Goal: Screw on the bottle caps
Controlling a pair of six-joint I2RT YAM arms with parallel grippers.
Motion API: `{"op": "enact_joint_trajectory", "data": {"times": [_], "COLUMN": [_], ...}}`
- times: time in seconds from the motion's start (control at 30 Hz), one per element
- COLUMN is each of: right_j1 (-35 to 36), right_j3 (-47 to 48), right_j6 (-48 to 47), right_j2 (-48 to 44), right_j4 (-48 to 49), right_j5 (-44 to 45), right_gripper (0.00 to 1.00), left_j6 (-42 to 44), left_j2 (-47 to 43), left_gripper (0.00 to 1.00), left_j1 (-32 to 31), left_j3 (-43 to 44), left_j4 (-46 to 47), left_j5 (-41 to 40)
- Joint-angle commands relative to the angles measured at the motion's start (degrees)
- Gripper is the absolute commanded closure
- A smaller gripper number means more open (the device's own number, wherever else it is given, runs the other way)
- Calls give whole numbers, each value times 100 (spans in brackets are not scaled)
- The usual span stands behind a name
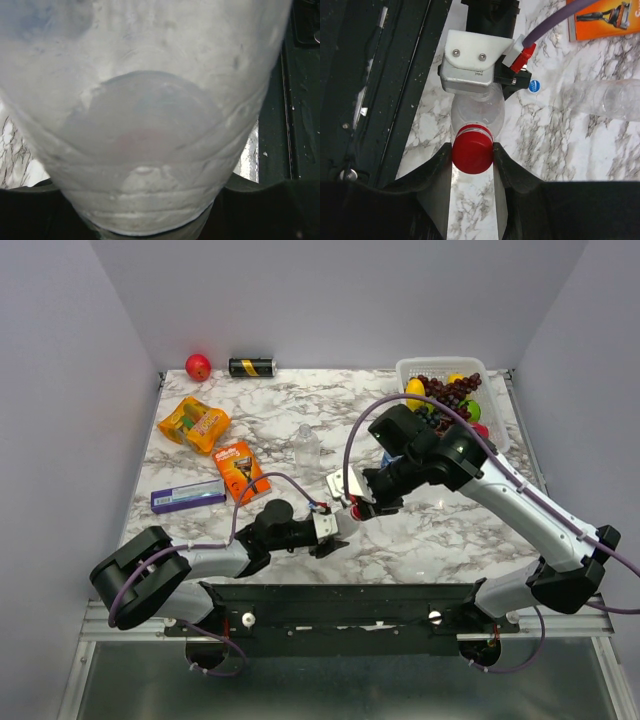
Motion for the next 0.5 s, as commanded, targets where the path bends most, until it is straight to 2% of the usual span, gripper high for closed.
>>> {"op": "enact_joint_trajectory", "data": {"times": [0.0, 0.47], "right_j1": [105, -149], "right_j3": [-149, -70], "right_j6": [1320, 3351], "right_j2": [455, 911], "right_j4": [-240, -11], "right_j5": [122, 500], "right_gripper": [62, 64], "left_j6": [-482, -273], "left_j2": [-378, -536], "left_gripper": [100, 100], "left_j1": [-12, -82], "left_j3": [103, 244], "left_j4": [1654, 1672], "left_j5": [-525, -1518]}}
